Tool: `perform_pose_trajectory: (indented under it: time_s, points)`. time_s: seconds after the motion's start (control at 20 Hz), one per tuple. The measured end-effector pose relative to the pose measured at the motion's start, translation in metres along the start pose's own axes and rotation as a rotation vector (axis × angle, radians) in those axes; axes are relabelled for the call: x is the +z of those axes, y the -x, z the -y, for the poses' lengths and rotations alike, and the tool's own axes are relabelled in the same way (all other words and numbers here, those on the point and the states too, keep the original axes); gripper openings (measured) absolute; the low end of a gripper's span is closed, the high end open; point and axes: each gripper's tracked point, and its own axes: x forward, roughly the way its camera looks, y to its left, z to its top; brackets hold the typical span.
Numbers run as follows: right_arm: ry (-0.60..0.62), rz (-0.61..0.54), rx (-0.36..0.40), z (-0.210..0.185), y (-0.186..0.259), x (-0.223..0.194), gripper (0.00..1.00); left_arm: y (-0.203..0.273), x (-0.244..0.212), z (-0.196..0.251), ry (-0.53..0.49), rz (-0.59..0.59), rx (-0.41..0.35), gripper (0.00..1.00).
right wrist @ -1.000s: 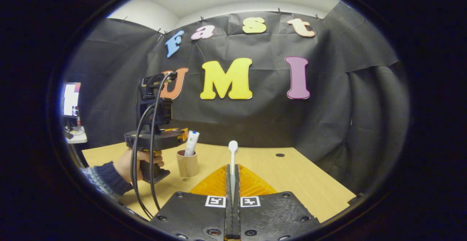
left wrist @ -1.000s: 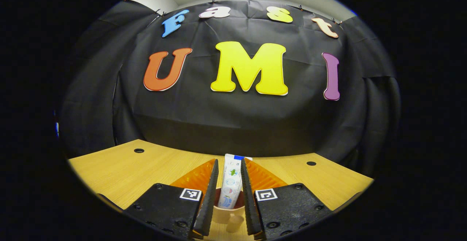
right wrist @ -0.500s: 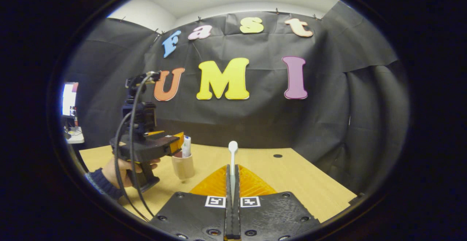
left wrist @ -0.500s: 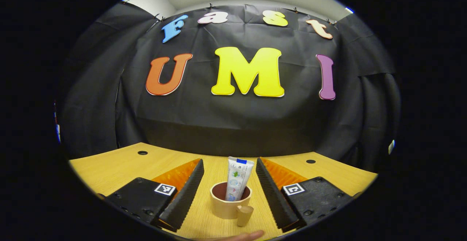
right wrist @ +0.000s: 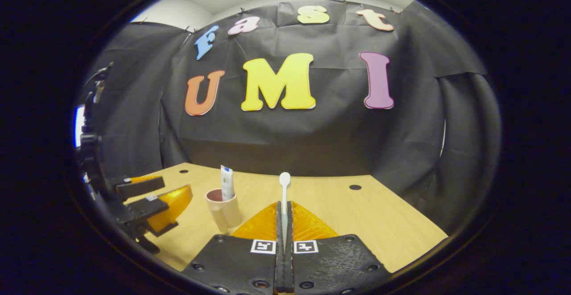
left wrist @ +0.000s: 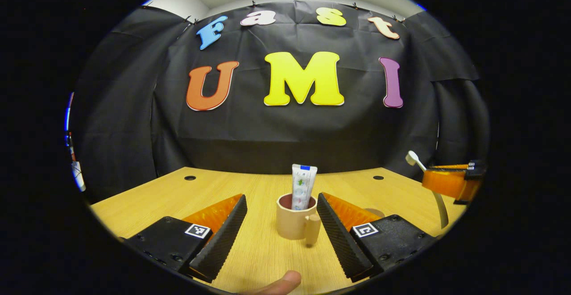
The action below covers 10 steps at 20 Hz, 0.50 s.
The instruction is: Put the toothbrush and toothpaste on the desktop into the cup, then pick up the cup and place it on the coaster on the desktop.
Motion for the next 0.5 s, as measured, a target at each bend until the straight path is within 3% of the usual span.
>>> perform_pose_trajectory:
  time_s: [0.3,0.5]
  points:
    - [-0.048,0.082,0.112,-0.080,-0.053,0.052,0.00,0.034,-0.034,-0.054,0.042,-0.068,0.074,1.00]
    - [-0.024,0.200,0.109,-0.117,-0.084,0.084,0.00,0.053,-0.030,-0.064,0.056,-0.043,0.079,1.00]
